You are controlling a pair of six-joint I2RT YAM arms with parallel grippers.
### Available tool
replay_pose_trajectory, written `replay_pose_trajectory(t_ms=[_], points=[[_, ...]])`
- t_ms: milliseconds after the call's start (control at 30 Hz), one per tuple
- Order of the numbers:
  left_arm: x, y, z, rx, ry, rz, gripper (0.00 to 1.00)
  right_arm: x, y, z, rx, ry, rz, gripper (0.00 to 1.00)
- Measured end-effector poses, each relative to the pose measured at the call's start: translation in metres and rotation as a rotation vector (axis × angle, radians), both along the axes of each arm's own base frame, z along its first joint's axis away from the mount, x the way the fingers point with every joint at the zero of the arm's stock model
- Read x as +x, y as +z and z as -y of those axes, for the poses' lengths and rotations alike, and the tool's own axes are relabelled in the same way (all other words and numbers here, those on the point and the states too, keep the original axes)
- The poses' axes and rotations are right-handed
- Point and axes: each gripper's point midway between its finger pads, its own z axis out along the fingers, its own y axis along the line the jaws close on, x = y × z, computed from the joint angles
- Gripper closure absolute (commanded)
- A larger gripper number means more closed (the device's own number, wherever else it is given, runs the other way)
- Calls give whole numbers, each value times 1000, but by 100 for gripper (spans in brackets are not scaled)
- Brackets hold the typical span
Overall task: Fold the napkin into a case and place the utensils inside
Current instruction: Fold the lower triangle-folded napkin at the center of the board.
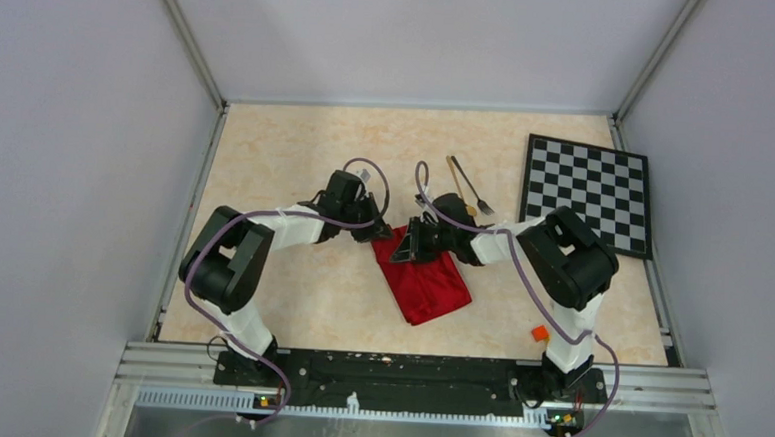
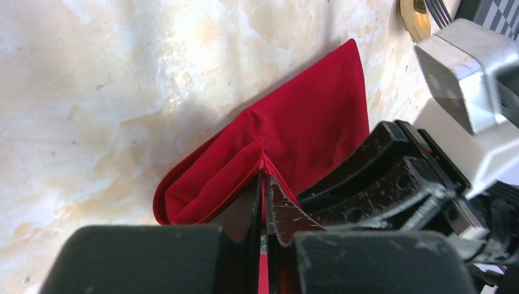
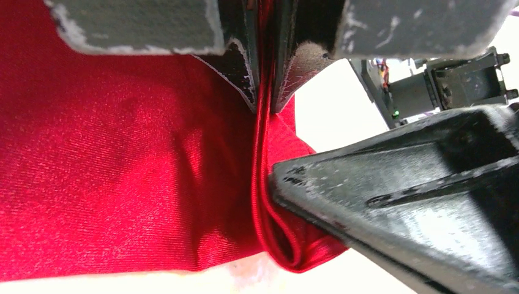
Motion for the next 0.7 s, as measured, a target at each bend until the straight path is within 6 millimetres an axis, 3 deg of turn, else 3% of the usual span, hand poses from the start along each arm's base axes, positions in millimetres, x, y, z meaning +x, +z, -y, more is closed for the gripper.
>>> replay_pose_trajectory(t_ms=[300,500,700], points=[[4,-23,9,-19,-36,-35,95,1,14,16,-84,4,78,62],[8,-24,18,-56,-66,-29,95,-6,24,23,-88,21,118,58],[7,-23,19,-62,-71,-30,96,-34,11,39,-95,41,63,57]])
